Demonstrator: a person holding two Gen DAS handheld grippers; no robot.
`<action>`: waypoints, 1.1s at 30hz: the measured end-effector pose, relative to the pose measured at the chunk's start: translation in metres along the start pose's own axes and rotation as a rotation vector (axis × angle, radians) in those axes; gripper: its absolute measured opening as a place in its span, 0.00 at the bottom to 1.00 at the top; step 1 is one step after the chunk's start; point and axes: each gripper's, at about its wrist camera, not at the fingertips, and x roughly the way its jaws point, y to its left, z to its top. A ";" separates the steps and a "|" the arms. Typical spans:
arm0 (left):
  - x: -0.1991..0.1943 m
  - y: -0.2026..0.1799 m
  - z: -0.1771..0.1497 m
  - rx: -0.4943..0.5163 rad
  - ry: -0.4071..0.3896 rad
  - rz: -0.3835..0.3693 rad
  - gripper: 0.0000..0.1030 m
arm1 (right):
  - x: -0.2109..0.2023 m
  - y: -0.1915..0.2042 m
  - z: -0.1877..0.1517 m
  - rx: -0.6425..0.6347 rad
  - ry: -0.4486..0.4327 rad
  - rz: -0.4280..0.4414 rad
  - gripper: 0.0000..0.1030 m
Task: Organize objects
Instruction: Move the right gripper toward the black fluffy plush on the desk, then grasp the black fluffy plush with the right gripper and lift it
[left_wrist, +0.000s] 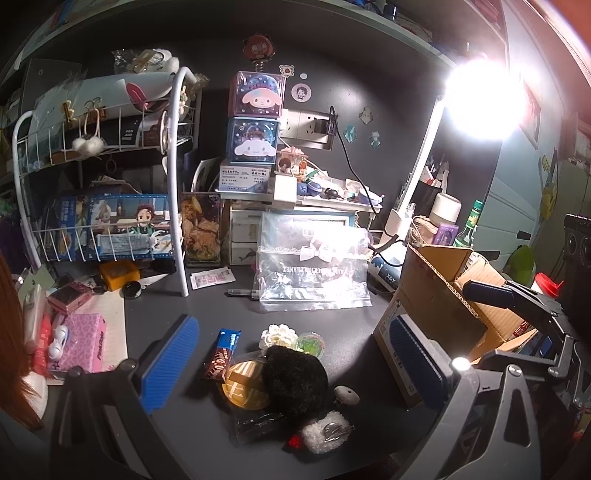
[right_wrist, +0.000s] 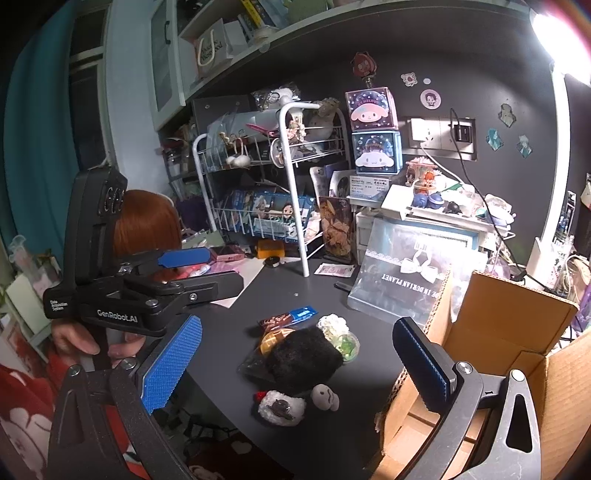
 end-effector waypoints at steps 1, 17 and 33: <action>0.000 0.000 0.000 0.001 -0.001 0.000 0.99 | 0.000 0.000 0.000 -0.001 0.000 -0.005 1.00; 0.000 -0.001 0.001 -0.010 0.006 -0.018 0.99 | -0.007 -0.001 -0.004 -0.018 -0.019 -0.026 1.00; 0.005 0.045 -0.006 0.023 0.006 0.055 0.99 | 0.006 0.065 0.001 -0.187 -0.054 -0.063 1.00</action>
